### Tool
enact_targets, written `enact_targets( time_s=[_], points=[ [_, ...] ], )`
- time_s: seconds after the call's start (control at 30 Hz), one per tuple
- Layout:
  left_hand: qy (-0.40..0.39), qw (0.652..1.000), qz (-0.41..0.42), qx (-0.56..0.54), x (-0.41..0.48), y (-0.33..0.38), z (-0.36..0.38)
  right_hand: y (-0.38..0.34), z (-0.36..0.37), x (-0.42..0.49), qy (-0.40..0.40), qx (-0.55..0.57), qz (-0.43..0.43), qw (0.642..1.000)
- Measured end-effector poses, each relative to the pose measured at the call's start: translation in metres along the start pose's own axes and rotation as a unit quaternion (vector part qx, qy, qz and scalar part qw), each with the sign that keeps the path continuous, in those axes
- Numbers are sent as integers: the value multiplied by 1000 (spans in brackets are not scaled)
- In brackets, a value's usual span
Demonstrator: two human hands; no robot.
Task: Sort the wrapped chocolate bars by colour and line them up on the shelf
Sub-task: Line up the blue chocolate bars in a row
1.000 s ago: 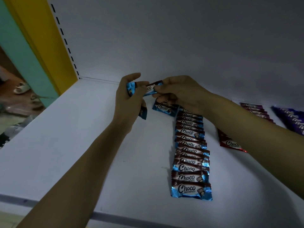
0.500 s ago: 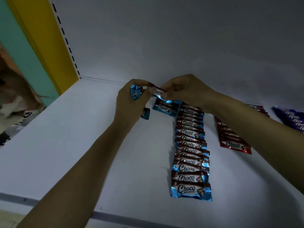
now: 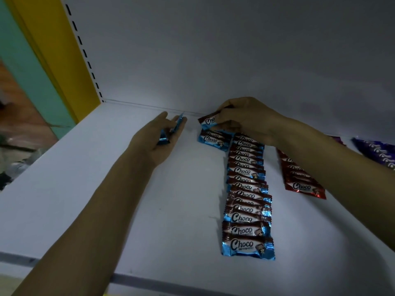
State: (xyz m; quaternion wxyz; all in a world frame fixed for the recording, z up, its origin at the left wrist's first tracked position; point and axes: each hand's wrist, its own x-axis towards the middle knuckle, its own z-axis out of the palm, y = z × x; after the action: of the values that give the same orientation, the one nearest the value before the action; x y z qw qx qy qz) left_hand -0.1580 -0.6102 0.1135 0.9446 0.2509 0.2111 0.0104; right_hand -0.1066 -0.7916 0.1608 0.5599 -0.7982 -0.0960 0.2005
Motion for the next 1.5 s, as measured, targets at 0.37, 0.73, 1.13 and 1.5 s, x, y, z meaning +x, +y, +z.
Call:
enact_targets(
  time_s=[0.37,0.73,1.13,1.5],
  points=[
    [-52,990,13,134,4,-2,-3,8,3,-5,-7,-208,-62,976],
    [-88,976,87,177,6,-3,-4,16,3,4,-6,-303,-88,949],
    [-38,895,134,424,2,-12,1,3,3,-4,-41,-130,-35,990],
    [-80,856,220,460,-1,-14,0,4,2,-5,8,57,-6,998]
  ],
)
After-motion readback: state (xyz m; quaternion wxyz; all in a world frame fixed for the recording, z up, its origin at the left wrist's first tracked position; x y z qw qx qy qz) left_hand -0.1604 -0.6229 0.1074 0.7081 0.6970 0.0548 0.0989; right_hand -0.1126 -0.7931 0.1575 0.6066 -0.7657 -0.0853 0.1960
